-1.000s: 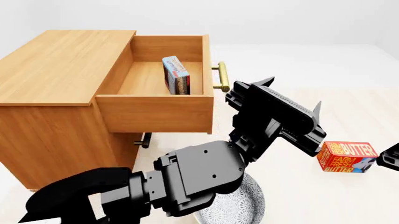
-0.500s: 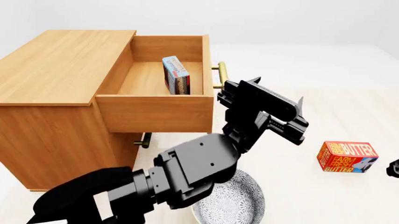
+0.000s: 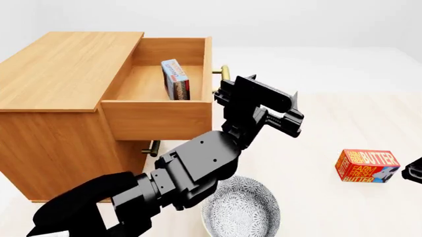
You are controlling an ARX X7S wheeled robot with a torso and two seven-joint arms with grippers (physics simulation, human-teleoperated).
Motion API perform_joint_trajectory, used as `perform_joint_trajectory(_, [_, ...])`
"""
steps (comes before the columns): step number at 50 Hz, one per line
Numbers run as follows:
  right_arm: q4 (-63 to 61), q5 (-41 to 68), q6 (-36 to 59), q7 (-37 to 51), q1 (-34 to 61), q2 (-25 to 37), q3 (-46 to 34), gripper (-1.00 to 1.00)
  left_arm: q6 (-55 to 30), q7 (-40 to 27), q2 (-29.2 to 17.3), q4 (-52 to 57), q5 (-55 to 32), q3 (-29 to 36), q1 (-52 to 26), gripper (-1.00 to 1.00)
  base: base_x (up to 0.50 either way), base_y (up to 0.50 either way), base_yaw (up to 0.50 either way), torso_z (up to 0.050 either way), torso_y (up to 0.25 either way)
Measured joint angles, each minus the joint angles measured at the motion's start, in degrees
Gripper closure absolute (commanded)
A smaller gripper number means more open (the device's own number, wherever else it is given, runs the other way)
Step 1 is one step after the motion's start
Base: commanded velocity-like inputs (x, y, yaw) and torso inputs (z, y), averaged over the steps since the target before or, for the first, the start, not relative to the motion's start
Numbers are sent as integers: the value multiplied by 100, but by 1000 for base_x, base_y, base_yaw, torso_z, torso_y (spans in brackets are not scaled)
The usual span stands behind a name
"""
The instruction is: Put the chocolate pudding in the top drawer of the cabinet and close it.
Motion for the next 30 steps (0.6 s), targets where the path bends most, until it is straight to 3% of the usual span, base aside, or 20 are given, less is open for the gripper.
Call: perform_joint_trajectory(30, [67,-32,-193,26,-100,-20,-16,-100,403,636,136,-1535,-308,-98,-143,-100,2,0,0,0,0])
